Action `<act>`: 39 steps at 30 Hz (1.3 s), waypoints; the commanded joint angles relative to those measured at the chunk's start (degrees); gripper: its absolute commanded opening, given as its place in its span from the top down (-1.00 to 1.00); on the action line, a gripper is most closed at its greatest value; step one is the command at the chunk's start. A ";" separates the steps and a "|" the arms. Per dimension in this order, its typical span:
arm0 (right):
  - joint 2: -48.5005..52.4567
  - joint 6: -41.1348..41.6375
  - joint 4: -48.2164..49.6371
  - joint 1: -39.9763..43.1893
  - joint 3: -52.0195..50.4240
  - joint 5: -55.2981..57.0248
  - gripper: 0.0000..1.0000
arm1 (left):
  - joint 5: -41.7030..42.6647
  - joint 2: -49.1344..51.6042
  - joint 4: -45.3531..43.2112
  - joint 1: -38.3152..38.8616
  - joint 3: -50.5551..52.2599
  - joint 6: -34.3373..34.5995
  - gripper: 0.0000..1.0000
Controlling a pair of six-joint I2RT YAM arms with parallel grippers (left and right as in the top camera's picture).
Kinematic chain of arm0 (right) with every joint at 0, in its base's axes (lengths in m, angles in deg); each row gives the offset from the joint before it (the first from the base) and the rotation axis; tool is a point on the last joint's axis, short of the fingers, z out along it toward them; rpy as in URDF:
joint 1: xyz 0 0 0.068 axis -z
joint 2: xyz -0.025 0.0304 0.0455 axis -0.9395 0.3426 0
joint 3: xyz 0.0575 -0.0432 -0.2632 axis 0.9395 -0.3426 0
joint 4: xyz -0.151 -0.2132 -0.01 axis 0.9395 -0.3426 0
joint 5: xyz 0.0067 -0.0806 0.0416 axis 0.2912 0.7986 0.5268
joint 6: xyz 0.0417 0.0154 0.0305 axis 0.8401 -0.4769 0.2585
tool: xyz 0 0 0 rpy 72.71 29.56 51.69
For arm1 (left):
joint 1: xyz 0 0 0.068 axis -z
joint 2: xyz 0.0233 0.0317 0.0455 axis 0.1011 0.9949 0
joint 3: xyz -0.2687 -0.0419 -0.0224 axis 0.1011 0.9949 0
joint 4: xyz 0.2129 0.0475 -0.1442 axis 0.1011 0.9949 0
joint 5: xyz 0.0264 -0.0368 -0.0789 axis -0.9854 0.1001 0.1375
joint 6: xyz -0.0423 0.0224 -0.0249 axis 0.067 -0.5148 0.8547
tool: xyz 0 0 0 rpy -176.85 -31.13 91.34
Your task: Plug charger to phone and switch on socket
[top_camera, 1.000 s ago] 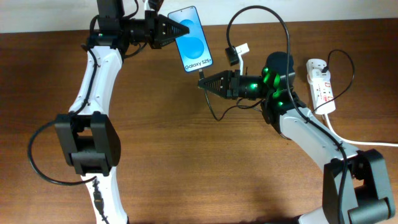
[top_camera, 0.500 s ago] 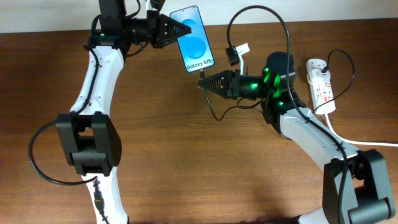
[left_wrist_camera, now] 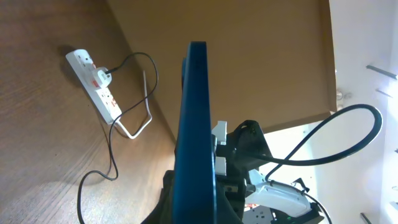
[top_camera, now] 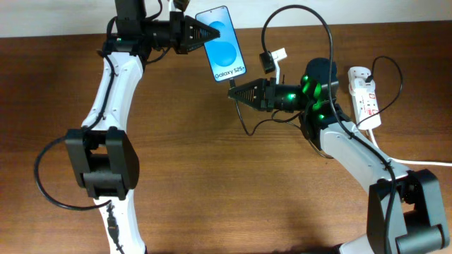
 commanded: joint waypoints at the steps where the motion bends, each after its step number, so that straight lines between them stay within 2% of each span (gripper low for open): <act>1: 0.44 -0.33 0.70 0.66 0.46 3.21 0.92 | 3.30 -0.81 -0.07 2.23 -0.50 0.24 1.00; 26: 0.72 -0.35 1.11 2.54 3.28 4.66 0.92 | 3.32 -0.81 1.20 7.45 -0.50 0.22 1.00; 35: 0.85 -0.35 0.70 2.47 3.48 2.01 0.92 | 3.30 -0.81 1.01 5.38 -0.50 0.24 1.00; 36: 0.85 -0.37 0.57 2.47 3.48 1.77 0.88 | 3.30 -0.81 0.98 4.96 -0.50 0.24 1.00; 38: 0.85 -0.37 0.37 2.47 3.48 1.57 0.68 | 3.30 -0.81 1.01 3.98 -0.50 0.24 1.00; 39: 0.85 -0.37 0.37 2.47 3.48 1.53 0.66 | 3.30 -0.81 1.01 3.67 -0.50 0.24 1.00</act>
